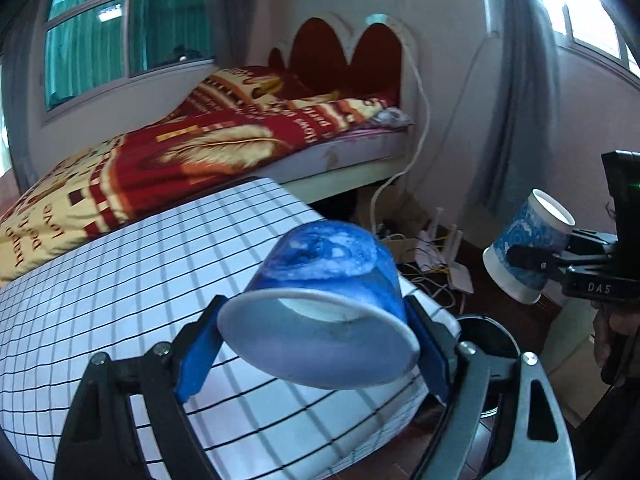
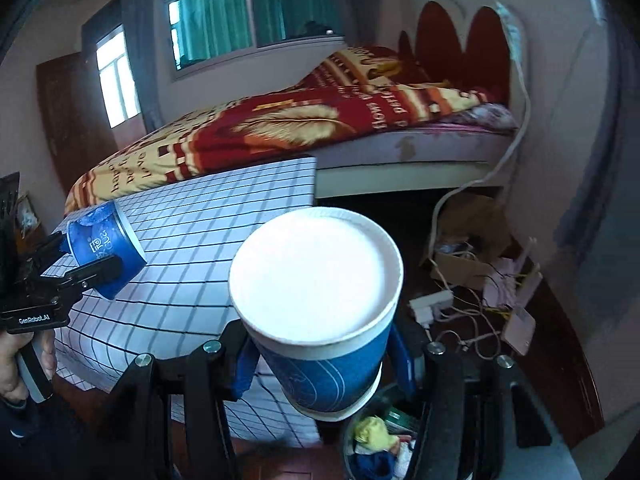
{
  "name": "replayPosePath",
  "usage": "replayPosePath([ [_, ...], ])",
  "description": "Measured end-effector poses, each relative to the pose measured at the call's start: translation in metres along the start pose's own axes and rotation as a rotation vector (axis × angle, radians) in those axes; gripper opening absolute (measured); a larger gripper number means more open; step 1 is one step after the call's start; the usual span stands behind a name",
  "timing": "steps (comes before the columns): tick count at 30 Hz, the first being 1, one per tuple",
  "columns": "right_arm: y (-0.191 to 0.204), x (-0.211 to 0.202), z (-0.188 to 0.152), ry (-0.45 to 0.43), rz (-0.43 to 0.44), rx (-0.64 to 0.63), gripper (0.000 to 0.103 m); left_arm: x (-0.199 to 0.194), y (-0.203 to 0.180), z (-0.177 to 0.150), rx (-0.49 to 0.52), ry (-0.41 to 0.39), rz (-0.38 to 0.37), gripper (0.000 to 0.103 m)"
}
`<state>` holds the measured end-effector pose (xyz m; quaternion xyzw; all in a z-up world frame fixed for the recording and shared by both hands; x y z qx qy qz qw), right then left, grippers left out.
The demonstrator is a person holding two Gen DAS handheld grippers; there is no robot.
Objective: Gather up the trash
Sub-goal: 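Carry both blue paper cups from the table over the black bin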
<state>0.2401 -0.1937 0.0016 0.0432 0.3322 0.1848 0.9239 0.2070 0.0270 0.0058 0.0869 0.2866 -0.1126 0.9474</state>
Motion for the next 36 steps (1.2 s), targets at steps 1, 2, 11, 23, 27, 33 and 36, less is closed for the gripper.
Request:
replayPosePath([
  [1,-0.008,-0.004,-0.002,-0.001,-0.009,0.006,0.057,0.0,-0.006,0.001,0.008,0.0,-0.007,0.085],
  [2,-0.015,-0.007,-0.004,-0.002,-0.017,0.012,0.057,0.001,-0.013,0.003,0.017,0.0,-0.018,0.085],
  [11,-0.064,-0.029,-0.029,0.006,-0.057,0.053,0.057,0.011,-0.066,0.006,0.059,0.012,-0.101,0.085],
  [23,-0.113,-0.049,-0.072,0.042,-0.125,0.107,0.057,0.025,-0.139,-0.01,0.113,0.06,-0.239,0.085],
  [27,-0.136,-0.053,-0.093,0.065,-0.147,0.129,0.057,0.031,-0.166,-0.022,0.134,0.089,-0.285,0.085],
  [33,-0.162,-0.056,-0.124,0.097,-0.159,0.138,0.057,0.044,-0.196,-0.039,0.165,0.131,-0.337,0.085],
  [36,-0.171,-0.054,-0.137,0.114,-0.152,0.137,0.057,0.051,-0.205,-0.048,0.167,0.15,-0.355,0.085],
])
Point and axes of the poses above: each gripper's, at about its wrist camera, not at the fingertips, and x roughly the way its jaws point, y to its left, z to its top, the point moved 6 cm from there along x, roughly the way its jaws point, and after that the axes turned 6 degrees about x, right-handed, at the moved point
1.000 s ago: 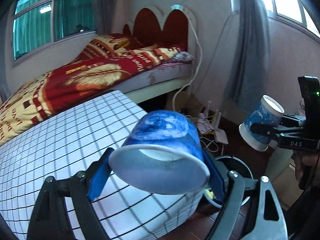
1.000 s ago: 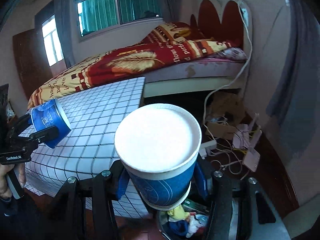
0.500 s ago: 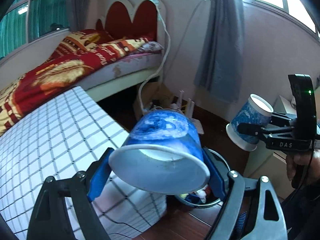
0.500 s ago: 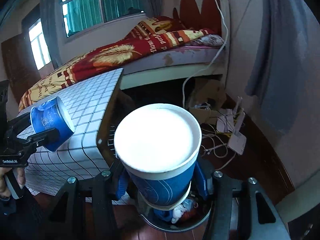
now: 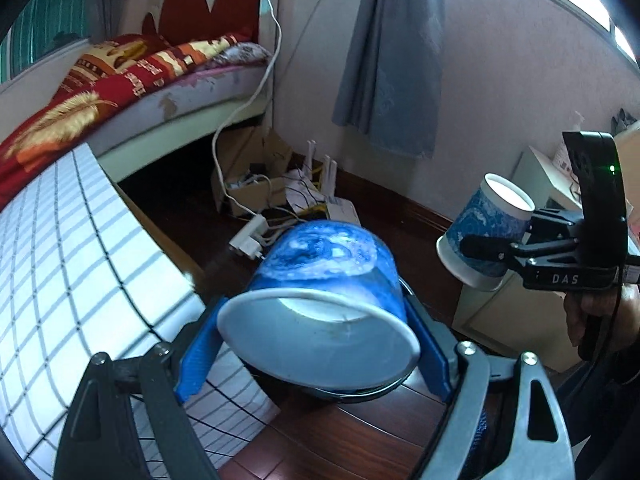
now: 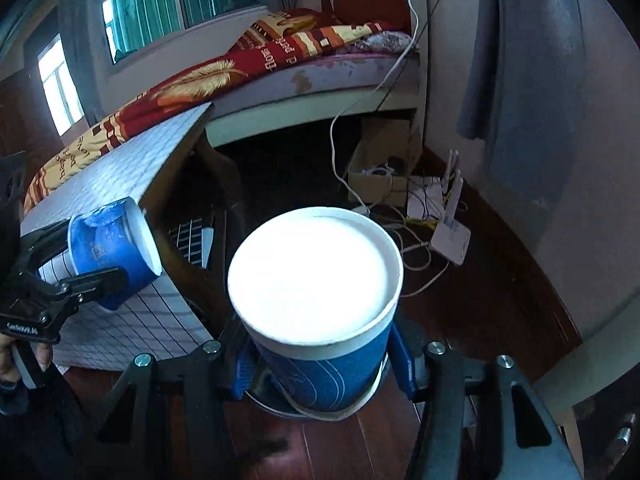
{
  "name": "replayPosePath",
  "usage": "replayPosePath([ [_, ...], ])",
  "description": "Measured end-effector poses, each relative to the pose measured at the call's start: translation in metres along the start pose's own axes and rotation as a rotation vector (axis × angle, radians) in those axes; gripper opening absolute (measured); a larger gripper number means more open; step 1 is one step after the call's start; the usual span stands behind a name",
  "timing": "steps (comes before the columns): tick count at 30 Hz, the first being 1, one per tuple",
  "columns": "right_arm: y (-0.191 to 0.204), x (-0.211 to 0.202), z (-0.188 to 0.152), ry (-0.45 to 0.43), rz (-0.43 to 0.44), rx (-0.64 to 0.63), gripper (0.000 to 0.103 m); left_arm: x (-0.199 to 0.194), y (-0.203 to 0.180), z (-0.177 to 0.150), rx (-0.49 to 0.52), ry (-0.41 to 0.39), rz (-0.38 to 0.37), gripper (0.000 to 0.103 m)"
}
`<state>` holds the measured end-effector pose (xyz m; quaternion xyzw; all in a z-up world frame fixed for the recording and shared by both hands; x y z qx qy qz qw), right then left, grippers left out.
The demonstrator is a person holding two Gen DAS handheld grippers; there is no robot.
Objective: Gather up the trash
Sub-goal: 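Carry both blue paper cups from the table over the black bin, then open both tools to drop the paper cups into the bin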
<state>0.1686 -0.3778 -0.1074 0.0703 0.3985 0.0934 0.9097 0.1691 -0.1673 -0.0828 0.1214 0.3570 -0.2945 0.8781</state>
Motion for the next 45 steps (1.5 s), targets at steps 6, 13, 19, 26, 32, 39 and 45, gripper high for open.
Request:
replayPosePath([
  [6,-0.007,0.017,-0.024,0.044,0.015,-0.038,0.058,0.02,-0.005,-0.009,-0.006,0.019,-0.032,0.086],
  [13,-0.008,0.045,-0.04,0.102,0.023,-0.087,0.058,0.046,-0.005,-0.019,-0.022,0.072,-0.057,0.086],
  [19,-0.004,0.069,-0.044,0.134,0.029,-0.113,0.058,0.073,-0.001,-0.03,-0.053,0.124,-0.079,0.086],
  [26,0.009,0.101,-0.05,0.182,0.047,-0.205,0.058,0.091,0.002,-0.033,-0.052,0.157,-0.086,0.086],
  [32,0.018,0.133,-0.061,0.186,0.013,-0.337,0.102,0.118,0.001,-0.038,-0.099,0.173,-0.155,0.095],
  [39,-0.003,0.145,-0.087,0.23,-0.059,-0.371,0.103,0.13,0.006,-0.059,-0.142,0.224,-0.089,0.103],
  [45,-0.012,0.139,-0.082,0.218,-0.064,-0.295,0.103,0.12,0.006,-0.064,-0.138,0.204,-0.023,0.103],
])
Point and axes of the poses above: each gripper's, at about its wrist camera, not at the fingertips, and x roughly the way its jaws point, y to its left, z to its top, the point moved 6 cm from there along x, roughly the way its jaws point, and after that the axes turned 6 degrees about x, right-handed, at the moved point
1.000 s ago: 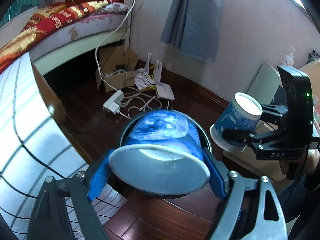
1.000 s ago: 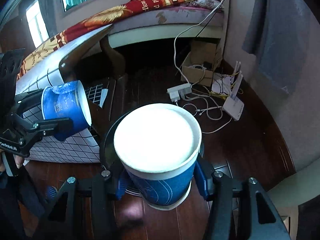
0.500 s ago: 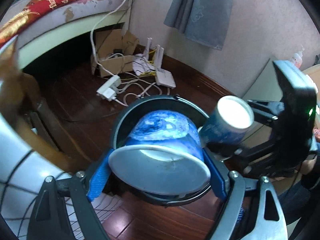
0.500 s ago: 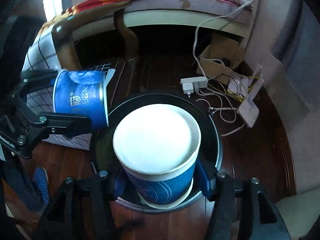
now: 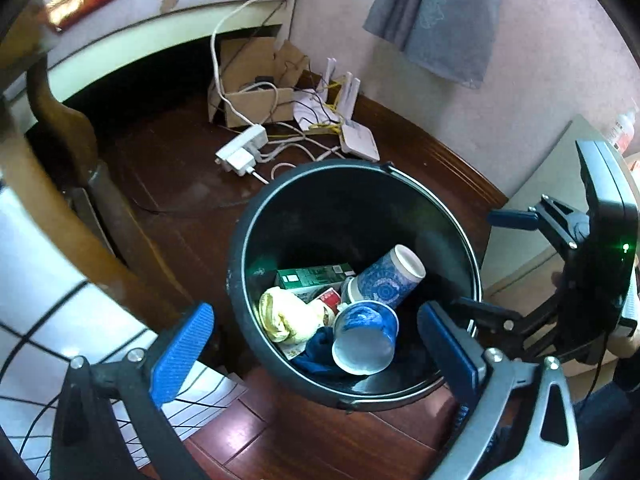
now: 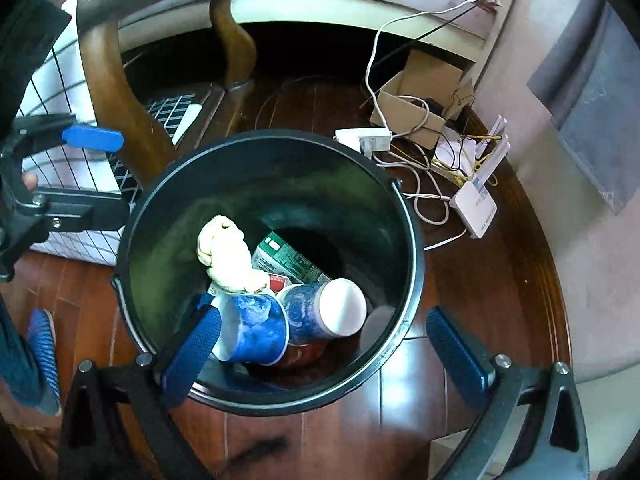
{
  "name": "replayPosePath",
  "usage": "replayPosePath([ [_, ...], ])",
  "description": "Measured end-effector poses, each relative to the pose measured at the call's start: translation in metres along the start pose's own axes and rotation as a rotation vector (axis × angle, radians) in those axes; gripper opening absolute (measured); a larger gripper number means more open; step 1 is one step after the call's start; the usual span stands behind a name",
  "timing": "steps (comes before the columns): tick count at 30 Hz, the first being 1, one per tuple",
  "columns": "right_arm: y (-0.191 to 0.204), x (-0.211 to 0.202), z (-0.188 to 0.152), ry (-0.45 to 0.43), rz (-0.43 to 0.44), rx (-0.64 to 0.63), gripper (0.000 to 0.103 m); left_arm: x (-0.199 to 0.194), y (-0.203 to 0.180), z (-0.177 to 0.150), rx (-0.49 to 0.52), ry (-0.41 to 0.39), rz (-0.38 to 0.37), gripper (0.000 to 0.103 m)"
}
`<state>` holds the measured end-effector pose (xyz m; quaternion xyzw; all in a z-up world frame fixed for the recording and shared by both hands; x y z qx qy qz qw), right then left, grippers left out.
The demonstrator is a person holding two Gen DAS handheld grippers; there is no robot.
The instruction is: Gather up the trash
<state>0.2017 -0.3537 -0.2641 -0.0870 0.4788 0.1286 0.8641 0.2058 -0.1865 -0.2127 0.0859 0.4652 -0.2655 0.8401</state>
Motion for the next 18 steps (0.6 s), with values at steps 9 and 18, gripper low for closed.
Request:
replayPosePath([
  [9,0.011,-0.024,0.002,-0.031,0.004,0.054,0.103,-0.032,0.003,-0.013,-0.05,-0.033,0.04,0.103],
  [18,0.032,-0.072,0.012,-0.097,-0.014,0.071,0.103,-0.08,-0.001,-0.022,-0.05,-0.082,0.094,0.103],
])
Point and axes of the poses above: each gripper's, at about its wrist camera, not at the fingertips, and x roughly the way its jaws point, y to its left, z to its top, the point moved 6 cm from there along x, roughly the way its jaws point, and after that the axes turned 6 degrees about x, right-handed, at the moved point
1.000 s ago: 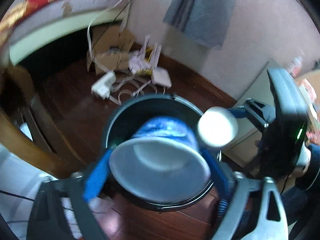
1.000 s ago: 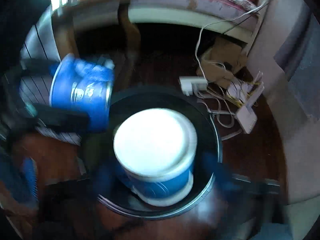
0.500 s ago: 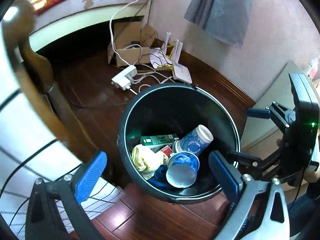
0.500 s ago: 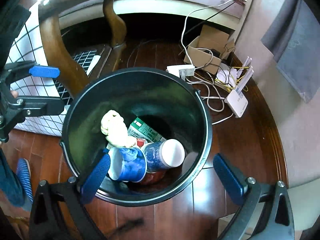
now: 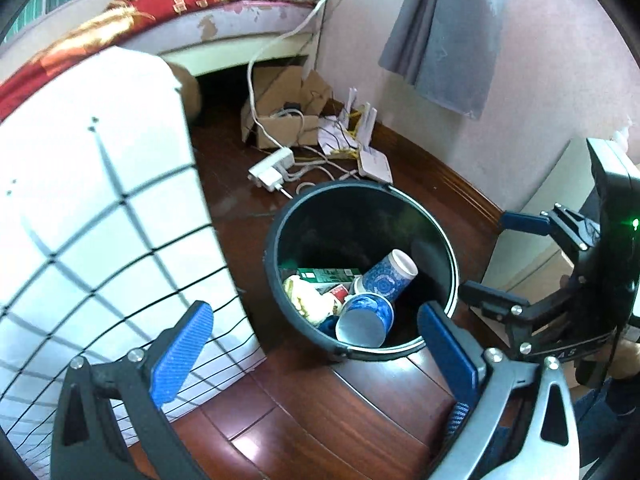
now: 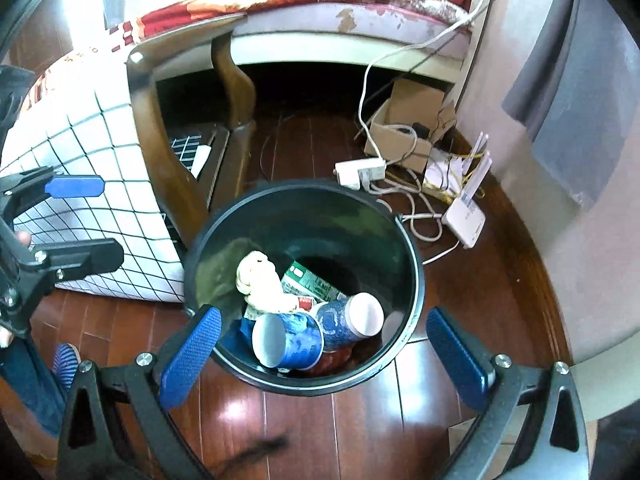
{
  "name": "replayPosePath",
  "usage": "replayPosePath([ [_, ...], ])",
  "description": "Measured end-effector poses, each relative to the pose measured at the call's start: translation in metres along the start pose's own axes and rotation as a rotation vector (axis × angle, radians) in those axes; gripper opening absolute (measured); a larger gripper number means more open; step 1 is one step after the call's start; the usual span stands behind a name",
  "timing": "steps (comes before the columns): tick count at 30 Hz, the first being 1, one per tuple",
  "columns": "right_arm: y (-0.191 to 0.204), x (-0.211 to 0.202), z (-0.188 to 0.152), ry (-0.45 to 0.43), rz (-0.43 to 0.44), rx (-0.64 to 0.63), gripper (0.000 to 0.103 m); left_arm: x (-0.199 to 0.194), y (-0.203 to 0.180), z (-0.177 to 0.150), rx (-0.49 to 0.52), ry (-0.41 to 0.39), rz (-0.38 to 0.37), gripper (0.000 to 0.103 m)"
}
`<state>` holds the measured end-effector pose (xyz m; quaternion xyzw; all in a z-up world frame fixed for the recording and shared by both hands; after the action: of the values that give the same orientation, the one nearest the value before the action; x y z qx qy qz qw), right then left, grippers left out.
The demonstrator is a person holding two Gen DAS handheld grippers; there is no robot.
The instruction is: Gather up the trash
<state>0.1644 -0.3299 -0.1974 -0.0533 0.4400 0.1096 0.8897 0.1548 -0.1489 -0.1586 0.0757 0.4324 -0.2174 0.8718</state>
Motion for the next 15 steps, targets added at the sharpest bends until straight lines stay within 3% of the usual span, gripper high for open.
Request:
replayPosePath([
  [9,0.026,-0.079,0.028,-0.084,-0.06,0.043,0.103,-0.077,0.01,0.0,-0.007,-0.083,0.092,0.103],
  [15,0.048,-0.147,0.048,-0.168,-0.051,0.092,0.103,-0.128,0.014,-0.001,-0.006,-0.116,0.167,0.103],
])
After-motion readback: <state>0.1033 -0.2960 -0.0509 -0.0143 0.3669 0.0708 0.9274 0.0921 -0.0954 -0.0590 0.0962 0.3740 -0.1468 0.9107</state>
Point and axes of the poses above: each gripper's, at about its wrist camera, not at the fingertips, and x roughly the way its jaws point, y to its left, z to its top, the point moved 6 cm from there along x, roughly the way its jaws point, and after that the axes turned 6 degrees about x, right-handed, at the moved point
